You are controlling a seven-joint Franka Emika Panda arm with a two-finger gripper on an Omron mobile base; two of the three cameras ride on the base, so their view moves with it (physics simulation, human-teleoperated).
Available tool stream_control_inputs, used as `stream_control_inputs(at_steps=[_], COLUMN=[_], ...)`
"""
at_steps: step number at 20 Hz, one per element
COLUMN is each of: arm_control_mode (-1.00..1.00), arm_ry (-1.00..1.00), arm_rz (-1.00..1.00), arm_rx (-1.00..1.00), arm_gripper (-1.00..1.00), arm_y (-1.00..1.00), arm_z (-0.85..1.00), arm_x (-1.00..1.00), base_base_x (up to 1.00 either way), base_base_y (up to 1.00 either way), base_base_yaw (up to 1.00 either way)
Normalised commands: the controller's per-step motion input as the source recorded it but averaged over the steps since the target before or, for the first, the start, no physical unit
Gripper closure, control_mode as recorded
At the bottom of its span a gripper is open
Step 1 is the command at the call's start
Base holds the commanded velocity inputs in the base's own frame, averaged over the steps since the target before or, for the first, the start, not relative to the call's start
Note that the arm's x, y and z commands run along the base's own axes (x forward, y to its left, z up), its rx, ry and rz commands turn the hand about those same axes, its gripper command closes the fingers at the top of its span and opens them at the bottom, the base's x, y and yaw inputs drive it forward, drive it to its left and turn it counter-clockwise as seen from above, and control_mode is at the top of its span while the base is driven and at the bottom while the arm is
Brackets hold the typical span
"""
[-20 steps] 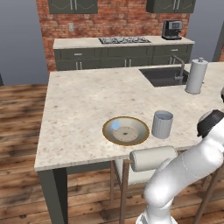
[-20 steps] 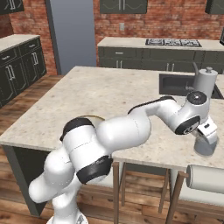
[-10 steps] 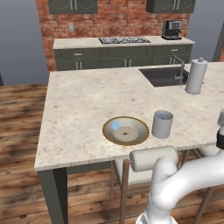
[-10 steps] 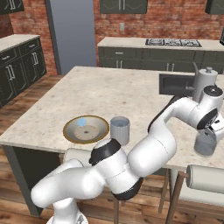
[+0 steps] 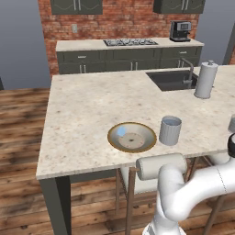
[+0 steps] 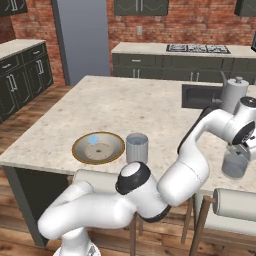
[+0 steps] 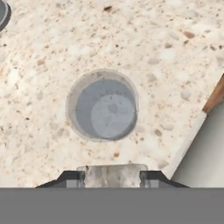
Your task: There are four ice cubes in the ice bowl. Place two ice cubes in each glass of water.
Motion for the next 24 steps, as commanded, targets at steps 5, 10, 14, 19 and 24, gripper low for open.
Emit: stream_control_inputs(at_steps=[5, 10, 14, 19, 24], arm_control_mode=[-1.0, -1.0, -1.0, -1.0, -1.0], arm_ry=[0.0, 0.01, 0.0, 0.0, 0.0], arm_rz=[0.0, 0.0, 0.0, 0.0, 0.0], arm_rx=[0.0, 0.0, 0.02, 0.0, 0.02], arm_gripper=[1.0, 1.0, 1.0, 1.0, 1.0], arm_y=[-0.18, -0.39, -0.41, -0.34, -0.43], arm_z=[-0.16, -0.28, -0.05, -0.03, -0.02], arm_x=[0.47, 0.23, 0.37, 0.41, 0.33], base_base_x=[0.0, 0.0, 0.0, 0.0, 0.0], base_base_y=[0.0, 0.0, 0.0, 0.0, 0.0], base_base_yaw=[0.0, 0.0, 0.0, 0.0, 0.0])
